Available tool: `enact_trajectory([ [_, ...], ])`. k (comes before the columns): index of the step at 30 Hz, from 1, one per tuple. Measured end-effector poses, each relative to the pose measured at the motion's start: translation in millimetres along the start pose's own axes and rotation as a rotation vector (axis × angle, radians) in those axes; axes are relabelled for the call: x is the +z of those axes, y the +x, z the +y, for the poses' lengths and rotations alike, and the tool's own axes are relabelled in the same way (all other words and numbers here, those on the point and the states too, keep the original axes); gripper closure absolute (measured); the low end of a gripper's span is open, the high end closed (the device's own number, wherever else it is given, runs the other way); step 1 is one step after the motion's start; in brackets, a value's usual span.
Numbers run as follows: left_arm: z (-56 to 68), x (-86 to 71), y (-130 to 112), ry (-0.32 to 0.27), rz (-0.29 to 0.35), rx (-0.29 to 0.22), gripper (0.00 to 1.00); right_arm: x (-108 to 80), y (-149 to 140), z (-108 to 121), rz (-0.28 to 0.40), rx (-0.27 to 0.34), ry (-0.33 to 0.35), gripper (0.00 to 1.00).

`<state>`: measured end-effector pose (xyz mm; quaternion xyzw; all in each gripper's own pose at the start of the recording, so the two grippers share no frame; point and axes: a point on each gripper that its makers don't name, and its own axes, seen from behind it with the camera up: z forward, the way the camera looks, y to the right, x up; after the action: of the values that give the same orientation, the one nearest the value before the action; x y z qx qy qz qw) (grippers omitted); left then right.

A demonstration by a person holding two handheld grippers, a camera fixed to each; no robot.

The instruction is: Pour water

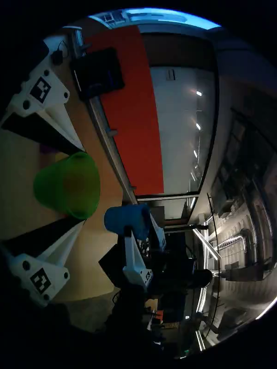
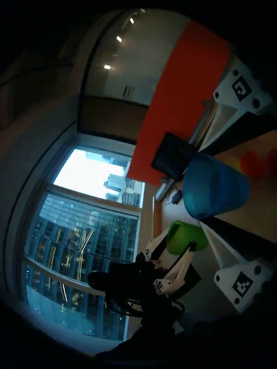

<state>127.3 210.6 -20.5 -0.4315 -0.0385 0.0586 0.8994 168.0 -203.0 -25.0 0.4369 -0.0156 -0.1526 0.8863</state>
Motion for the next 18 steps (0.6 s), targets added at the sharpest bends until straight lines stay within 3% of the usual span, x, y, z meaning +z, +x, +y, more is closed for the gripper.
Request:
enact_trajectory([
  [8, 5.5, -4.9, 0, -0.004, 0.018, 0.001, 0.11, 8.0, 15, 3, 0.022, -0.058, -0.008, 0.07],
  [18, 11.6, -7.9, 2, -0.014, 0.031, -0.011, 0.11, 18.9, 41, 5, 0.047, -0.184, -0.006, 0.07],
])
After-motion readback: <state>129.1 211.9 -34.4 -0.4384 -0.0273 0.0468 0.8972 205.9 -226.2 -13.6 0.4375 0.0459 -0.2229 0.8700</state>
